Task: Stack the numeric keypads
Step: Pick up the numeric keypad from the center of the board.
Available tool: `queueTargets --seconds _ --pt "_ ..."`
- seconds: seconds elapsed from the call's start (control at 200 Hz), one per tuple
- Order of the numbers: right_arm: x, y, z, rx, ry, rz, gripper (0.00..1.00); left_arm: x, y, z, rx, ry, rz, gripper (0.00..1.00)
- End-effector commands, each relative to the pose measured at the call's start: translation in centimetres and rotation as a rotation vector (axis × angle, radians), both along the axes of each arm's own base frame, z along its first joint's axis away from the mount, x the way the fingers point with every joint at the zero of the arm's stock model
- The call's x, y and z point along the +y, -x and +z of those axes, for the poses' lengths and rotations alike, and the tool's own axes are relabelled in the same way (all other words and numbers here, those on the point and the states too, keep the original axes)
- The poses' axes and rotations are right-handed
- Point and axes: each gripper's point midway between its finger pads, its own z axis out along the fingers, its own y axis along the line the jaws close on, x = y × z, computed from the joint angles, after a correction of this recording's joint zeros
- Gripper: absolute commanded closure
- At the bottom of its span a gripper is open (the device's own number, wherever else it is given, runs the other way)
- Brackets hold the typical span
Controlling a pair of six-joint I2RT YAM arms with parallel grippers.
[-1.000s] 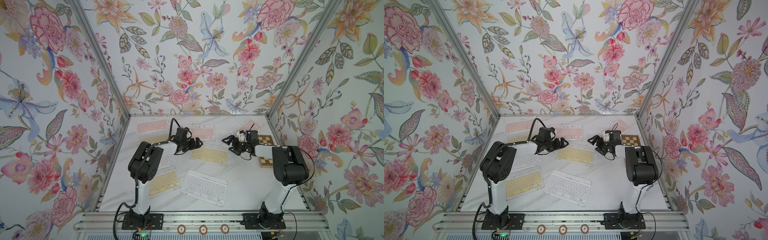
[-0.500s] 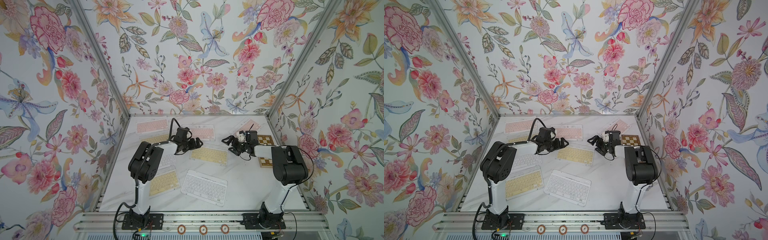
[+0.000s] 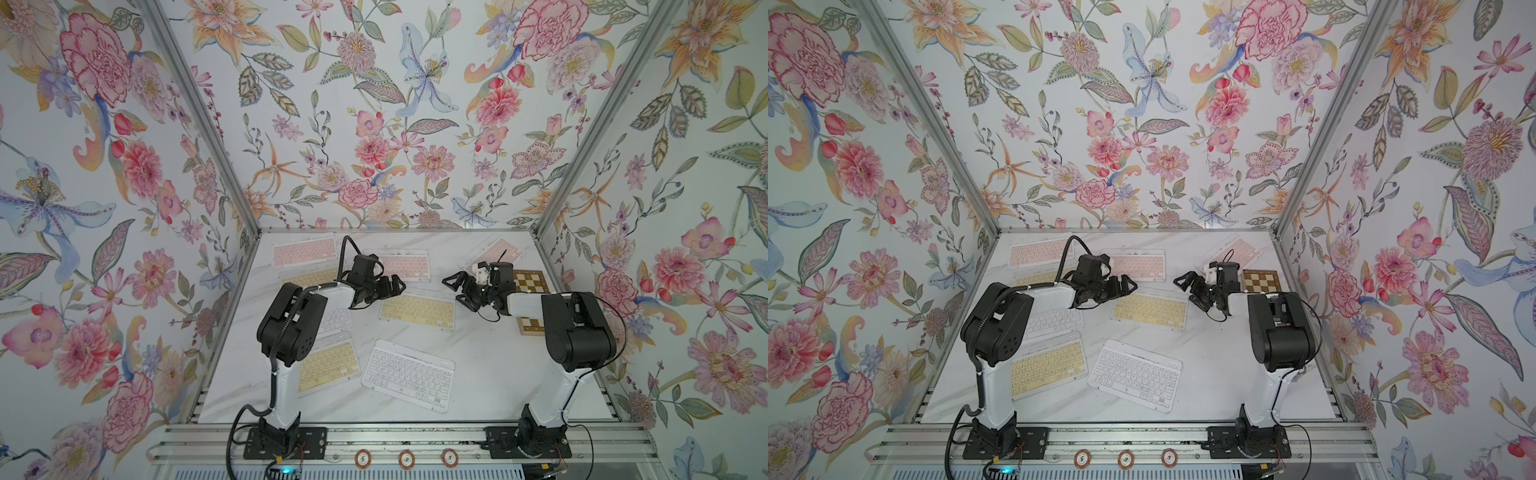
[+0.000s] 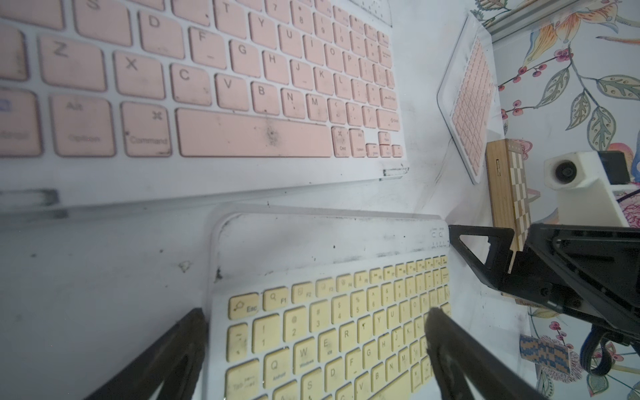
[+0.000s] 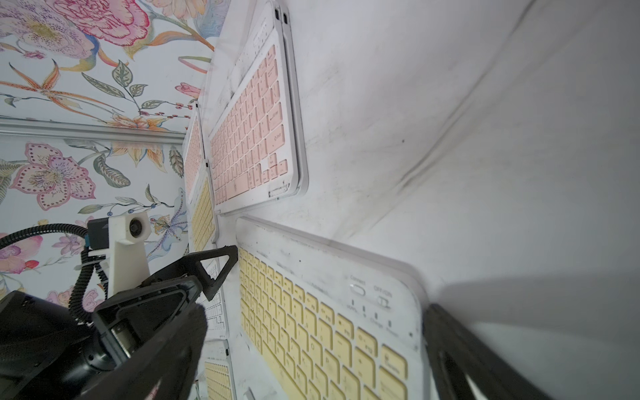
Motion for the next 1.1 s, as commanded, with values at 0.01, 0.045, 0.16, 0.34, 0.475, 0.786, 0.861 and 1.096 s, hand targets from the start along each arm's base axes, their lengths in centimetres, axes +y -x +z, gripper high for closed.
queueTargets --seconds 0.01,0.045,0.16,0.34,0.475,0.786,0.861,1.096 --pt "2.1 1.5 2.1 -0.011 -0.063 0.056 0.01 -0.4 2.5 -3.8 0.127 -0.022 -0.027 0.01" --pt "2.1 1.6 2.4 -0.020 -0.066 0.058 0.01 -0.5 2.5 -3.7 0.126 -0.018 -0.027 0.01" --pt "2.3 1.5 4.1 -0.053 -0.087 0.058 0.01 -1.1 2.7 -3.7 0.131 0.001 -0.034 0.01" --pt "2.6 1.5 6.1 -0.100 -0.116 0.062 0.01 -2.3 3.1 -2.9 0.131 0.073 -0.033 0.01" --pt "2.8 1.6 7.1 -0.139 -0.136 0.062 0.01 -3.2 3.2 -1.3 0.124 0.204 -0.001 0.01" --pt "3.3 1.1 8.2 -0.196 -0.242 0.022 0.01 -3.5 2.4 1.8 0.069 0.351 0.087 0.01" --pt "3.6 1.0 8.4 -0.209 -0.274 0.018 0.01 -3.6 2.4 2.1 0.064 0.360 0.092 0.01" --pt "4.5 0.8 8.8 -0.231 -0.323 0.011 0.01 -3.9 2.7 1.9 0.071 0.368 0.090 0.01"
